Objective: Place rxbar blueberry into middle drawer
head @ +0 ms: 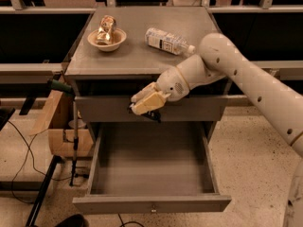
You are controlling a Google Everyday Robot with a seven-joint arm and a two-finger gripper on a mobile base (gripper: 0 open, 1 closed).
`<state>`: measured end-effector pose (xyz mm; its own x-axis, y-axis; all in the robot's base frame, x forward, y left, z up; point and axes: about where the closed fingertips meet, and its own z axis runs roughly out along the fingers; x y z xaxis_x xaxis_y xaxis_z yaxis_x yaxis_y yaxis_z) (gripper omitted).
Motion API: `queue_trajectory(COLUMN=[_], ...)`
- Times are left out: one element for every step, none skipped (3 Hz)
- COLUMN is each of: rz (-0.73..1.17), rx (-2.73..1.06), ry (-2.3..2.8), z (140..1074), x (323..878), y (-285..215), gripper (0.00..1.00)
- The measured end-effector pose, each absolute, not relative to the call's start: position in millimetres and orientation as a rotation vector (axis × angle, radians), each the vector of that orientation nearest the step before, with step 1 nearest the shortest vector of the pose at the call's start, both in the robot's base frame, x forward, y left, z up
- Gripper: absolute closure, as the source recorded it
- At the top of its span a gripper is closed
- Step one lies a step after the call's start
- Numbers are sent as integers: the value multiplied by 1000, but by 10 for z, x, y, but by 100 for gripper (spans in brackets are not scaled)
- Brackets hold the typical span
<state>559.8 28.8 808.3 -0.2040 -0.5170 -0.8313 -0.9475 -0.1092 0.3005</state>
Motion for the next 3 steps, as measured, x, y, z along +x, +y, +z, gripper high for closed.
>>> queue_trajectory(rz=[1346, 1405, 1437], rx=[-1533, -1445, -1355], ry=[1699, 1732, 1793], z=[7648, 7050, 6551], x=[5367, 5179, 5143], y=[301, 346, 418], gripper=[100, 100, 100])
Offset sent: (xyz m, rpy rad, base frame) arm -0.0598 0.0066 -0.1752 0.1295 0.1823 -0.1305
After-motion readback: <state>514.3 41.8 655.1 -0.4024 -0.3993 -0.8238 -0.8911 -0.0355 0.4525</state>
